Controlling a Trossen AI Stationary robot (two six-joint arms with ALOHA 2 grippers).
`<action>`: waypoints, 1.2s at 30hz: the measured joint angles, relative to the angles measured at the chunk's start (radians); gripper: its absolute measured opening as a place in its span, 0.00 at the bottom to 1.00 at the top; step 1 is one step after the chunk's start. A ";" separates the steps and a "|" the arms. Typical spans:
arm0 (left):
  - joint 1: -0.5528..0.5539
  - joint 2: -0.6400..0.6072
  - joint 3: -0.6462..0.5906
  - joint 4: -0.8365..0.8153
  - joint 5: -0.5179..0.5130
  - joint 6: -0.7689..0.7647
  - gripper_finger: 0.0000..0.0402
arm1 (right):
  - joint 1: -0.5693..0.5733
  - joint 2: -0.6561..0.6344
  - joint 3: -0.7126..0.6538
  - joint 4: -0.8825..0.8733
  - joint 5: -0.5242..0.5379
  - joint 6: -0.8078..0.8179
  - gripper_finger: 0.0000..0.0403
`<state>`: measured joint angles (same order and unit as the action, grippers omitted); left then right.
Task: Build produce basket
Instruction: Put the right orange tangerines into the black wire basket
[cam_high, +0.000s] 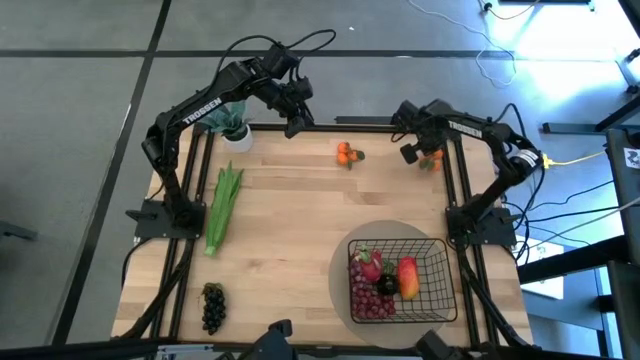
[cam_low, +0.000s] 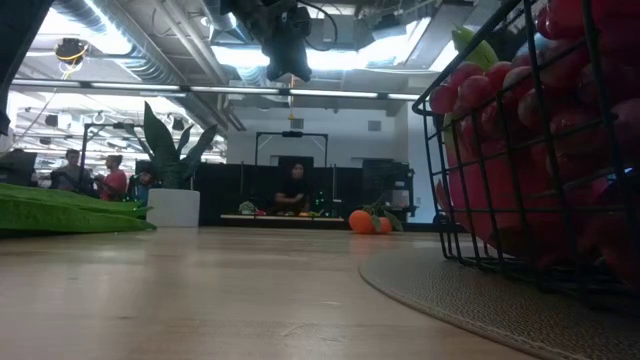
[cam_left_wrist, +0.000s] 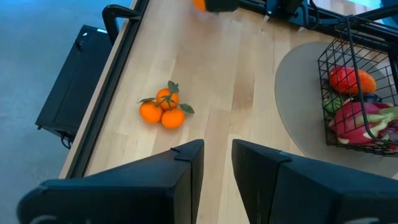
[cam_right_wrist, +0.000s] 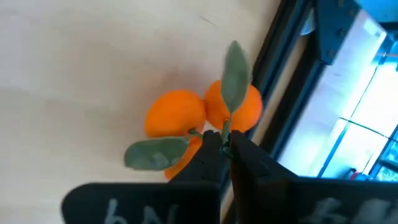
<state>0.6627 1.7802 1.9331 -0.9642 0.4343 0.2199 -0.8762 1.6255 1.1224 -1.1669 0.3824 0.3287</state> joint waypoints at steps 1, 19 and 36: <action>0.000 0.000 0.000 0.000 0.000 0.000 0.18 | 0.011 -0.015 0.016 -0.029 -0.002 0.002 0.01; -0.015 0.000 0.001 -0.023 0.191 0.244 0.18 | 0.551 -0.295 0.313 -0.306 -0.196 0.410 0.00; -0.118 0.000 0.001 -0.076 0.193 0.343 0.18 | 1.192 -0.298 0.389 -0.372 -0.525 0.931 0.00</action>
<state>0.5449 1.7802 1.9343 -1.0397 0.6270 0.5628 0.3162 1.3277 1.5112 -1.5387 -0.1421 1.2600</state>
